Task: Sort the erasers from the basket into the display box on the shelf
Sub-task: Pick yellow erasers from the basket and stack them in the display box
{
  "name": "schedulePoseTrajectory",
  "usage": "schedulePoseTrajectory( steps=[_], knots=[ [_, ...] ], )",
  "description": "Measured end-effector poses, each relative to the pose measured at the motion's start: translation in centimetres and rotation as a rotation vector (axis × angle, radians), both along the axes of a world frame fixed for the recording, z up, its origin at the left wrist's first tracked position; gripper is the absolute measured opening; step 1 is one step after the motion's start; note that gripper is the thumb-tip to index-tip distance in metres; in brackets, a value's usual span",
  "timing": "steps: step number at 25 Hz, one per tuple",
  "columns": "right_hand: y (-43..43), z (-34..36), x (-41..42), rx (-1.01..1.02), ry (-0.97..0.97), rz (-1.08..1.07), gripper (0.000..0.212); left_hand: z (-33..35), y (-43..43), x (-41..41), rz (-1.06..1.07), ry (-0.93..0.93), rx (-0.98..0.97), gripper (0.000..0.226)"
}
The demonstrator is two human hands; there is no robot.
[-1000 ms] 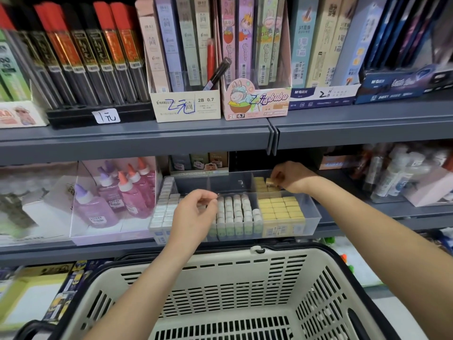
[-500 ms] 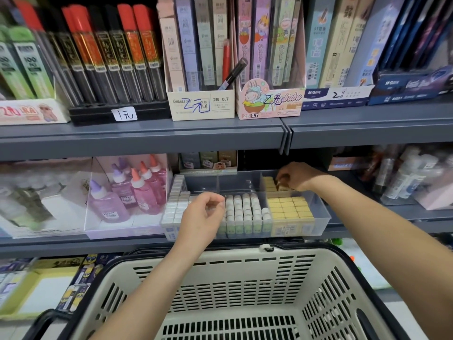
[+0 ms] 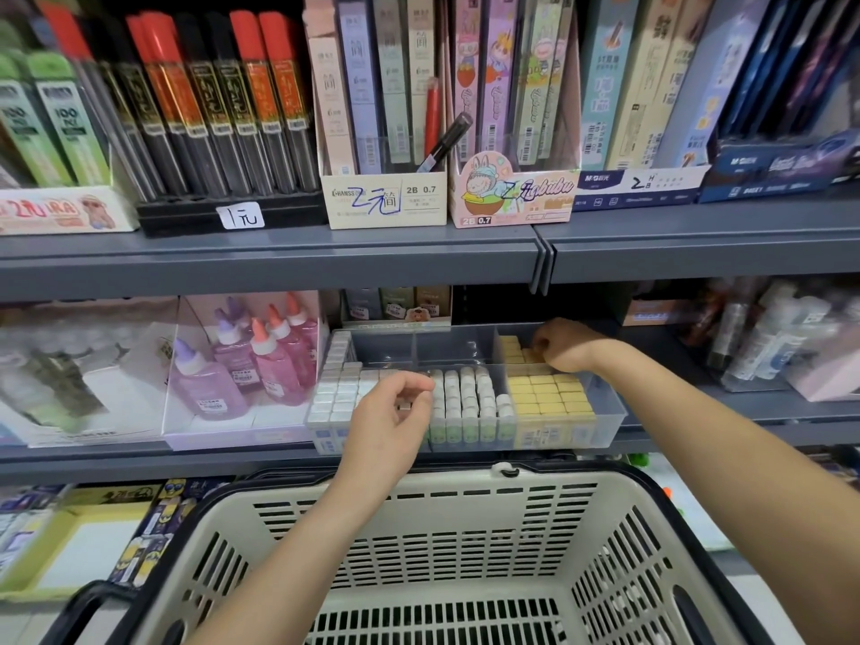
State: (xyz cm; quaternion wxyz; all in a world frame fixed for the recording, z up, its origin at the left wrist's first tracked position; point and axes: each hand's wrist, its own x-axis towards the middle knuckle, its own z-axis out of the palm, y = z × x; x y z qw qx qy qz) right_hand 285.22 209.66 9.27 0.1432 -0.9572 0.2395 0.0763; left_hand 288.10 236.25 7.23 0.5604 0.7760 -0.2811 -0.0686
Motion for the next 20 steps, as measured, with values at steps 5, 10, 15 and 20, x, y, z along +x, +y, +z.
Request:
schedulePoseTrajectory(
  steps=[5, 10, 15, 20],
  knots=[
    [1.0, 1.2, -1.1, 0.003, -0.028, -0.005, 0.028, 0.1, 2.1, -2.0, -0.036, 0.066, -0.045, 0.018],
    [6.5, 1.0, -7.0, 0.074, -0.557, -0.054, 0.021, -1.5, 5.2, -4.7, -0.090, 0.148, 0.034, 0.013],
    [16.8, -3.3, -12.8, 0.349, -0.529, 0.156, 0.016, -6.6, 6.8, -5.2, -0.213, 0.321, 0.374, 0.013],
    [21.9, -11.6, -13.3, 0.163, 0.085, 0.369, 0.021, -13.8, 9.3, -6.2, -0.241, 0.243, 0.792, 0.012]
  ],
)
